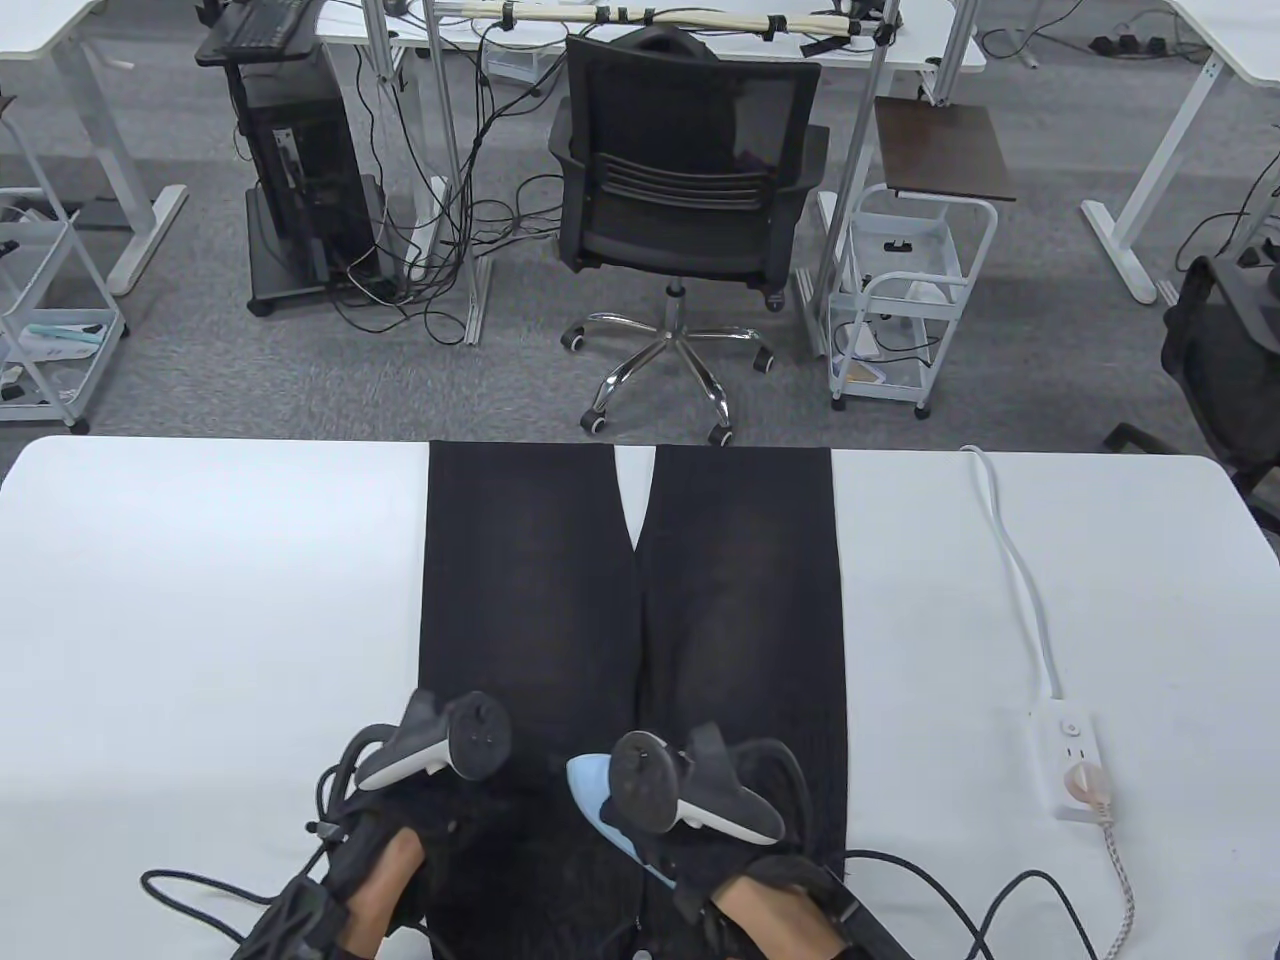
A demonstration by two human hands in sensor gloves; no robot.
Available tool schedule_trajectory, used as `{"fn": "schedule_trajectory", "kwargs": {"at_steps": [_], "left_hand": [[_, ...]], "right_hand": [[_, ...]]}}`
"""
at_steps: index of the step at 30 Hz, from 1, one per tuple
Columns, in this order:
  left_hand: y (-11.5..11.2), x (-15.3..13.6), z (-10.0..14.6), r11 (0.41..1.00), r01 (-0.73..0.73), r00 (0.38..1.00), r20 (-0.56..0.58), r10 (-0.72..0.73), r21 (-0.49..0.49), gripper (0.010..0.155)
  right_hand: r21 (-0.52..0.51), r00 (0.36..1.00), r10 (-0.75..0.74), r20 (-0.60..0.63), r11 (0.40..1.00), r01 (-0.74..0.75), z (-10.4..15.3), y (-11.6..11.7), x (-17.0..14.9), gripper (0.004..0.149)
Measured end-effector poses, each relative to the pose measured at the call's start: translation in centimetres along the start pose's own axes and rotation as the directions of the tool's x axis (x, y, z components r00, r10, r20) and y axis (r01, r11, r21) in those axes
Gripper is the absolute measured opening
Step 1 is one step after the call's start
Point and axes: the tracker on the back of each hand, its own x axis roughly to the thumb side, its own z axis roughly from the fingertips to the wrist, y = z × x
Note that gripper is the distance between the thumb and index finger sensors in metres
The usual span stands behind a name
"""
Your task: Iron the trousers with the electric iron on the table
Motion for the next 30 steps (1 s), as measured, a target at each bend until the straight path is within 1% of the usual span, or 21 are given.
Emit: {"fn": "schedule_trajectory", "kwargs": {"at_steps": [2,3,5,7,8,9,11,12,13,15,18,20,21,22,23,24,25,26,27,28,30], "left_hand": [[-1.0,-1.8,-0.9,0.998,-0.039,0.998,-0.045,0.036,-0.054,0.102],[-1.9,-2.8,-1.5,0.994,-0.053,0.997,-0.069,0.046,-0.094,0.103],[-2.9,-3.7,-2.0,0.99,-0.066,0.995,-0.086,0.055,-0.124,0.105],[-3.1,-4.1,-1.7,0.988,-0.121,0.991,-0.064,0.115,-0.092,0.106],[-3.2,-4.2,-1.6,0.986,-0.125,0.99,-0.073,0.117,-0.113,0.107],[-3.3,-4.4,-1.6,0.986,-0.12,0.991,-0.074,0.112,-0.12,0.108],[-3.5,-4.6,-1.5,0.979,-0.164,0.985,-0.065,0.157,-0.121,0.107],[-3.6,-4.5,-1.6,0.977,-0.169,0.985,-0.062,0.162,-0.132,0.107],[-3.5,-4.5,-1.6,0.979,-0.159,0.987,-0.058,0.152,-0.129,0.107],[-3.6,-4.5,-1.7,0.978,-0.161,0.986,-0.059,0.154,-0.132,0.108],[-3.6,-4.5,-1.7,0.979,-0.154,0.987,-0.06,0.147,-0.133,0.108],[-3.6,-4.4,-1.7,0.979,-0.157,0.987,-0.062,0.15,-0.133,0.108],[-3.6,-4.4,-1.7,0.979,-0.155,0.987,-0.062,0.147,-0.134,0.109],[-3.6,-4.4,-1.7,0.979,-0.154,0.987,-0.064,0.146,-0.134,0.109],[-3.6,-4.4,-1.7,0.979,-0.155,0.987,-0.064,0.147,-0.134,0.109],[-3.6,-4.4,-1.7,0.979,-0.157,0.987,-0.065,0.149,-0.133,0.109],[-3.6,-4.4,-1.7,0.979,-0.157,0.987,-0.065,0.15,-0.133,0.109],[-3.6,-4.4,-1.8,0.979,-0.157,0.987,-0.065,0.15,-0.133,0.109],[-3.5,-4.4,-1.8,0.979,-0.158,0.987,-0.063,0.15,-0.132,0.109],[-3.5,-4.4,-1.8,0.978,-0.158,0.987,-0.06,0.151,-0.133,0.109],[-3.5,-4.5,-1.9,0.978,-0.163,0.986,-0.061,0.156,-0.133,0.109]], "right_hand": [[0.018,0.998,0.005,0.059,1.0,-0.006,-1.4,0.3,2.4,0.056],[0.045,0.997,0.006,0.077,0.999,-0.009,-2.7,1.2,3.7,0.056],[0.079,0.996,0.017,0.086,0.997,-0.023,-4.3,2.6,4.7,0.056],[0.129,0.995,0.044,0.085,0.99,-0.055,-6.3,4.7,5.3,0.056],[0.16,0.994,0.065,0.085,0.984,-0.078,-7.3,5.9,5.4,0.056],[0.173,0.993,0.076,0.086,0.981,-0.09,-7.7,6.4,5.5,0.056],[0.214,0.987,0.132,0.087,0.965,-0.148,-8.9,8.2,5.6,0.056],[0.179,0.988,0.122,0.094,0.974,-0.137,-9.0,7.7,5.5,0.056],[0.181,0.989,0.137,0.064,0.973,-0.146,-9.7,7.8,5.7,0.056],[0.164,0.984,0.167,0.058,0.971,-0.174,-10.9,7.6,5.6,0.056],[0.119,0.977,0.212,0.027,0.97,-0.214,-13.7,7.0,5.4,0.055],[0.135,0.98,0.198,-0.015,0.972,-0.194,-15.6,6.6,4.9,0.055],[0.14,0.983,0.171,-0.063,0.977,-0.16,-17.6,6.2,4.3,0.055],[0.152,0.983,0.162,-0.086,0.977,-0.148,-18.5,6.1,3.9,0.055],[0.189,0.982,0.135,-0.129,0.976,-0.11,-20.1,5.7,3.0,0.056],[0.152,0.975,0.143,-0.171,0.981,-0.117,-21.3,5.6,2.7,0.055],[0.149,0.97,0.163,-0.182,0.979,-0.137,-22.0,5.5,2.4,0.055],[0.141,0.963,0.17,-0.209,0.98,-0.143,-23.2,5.2,1.7,0.056],[0.153,0.961,0.143,-0.236,0.982,-0.109,-24.1,5.0,1.2,0.056],[0.146,0.949,0.126,-0.289,0.985,-0.087,-25.1,4.8,0.5,0.055],[0.131,0.935,0.098,-0.342,0.99,-0.056,-26.2,4.6,-0.5,0.056]]}}
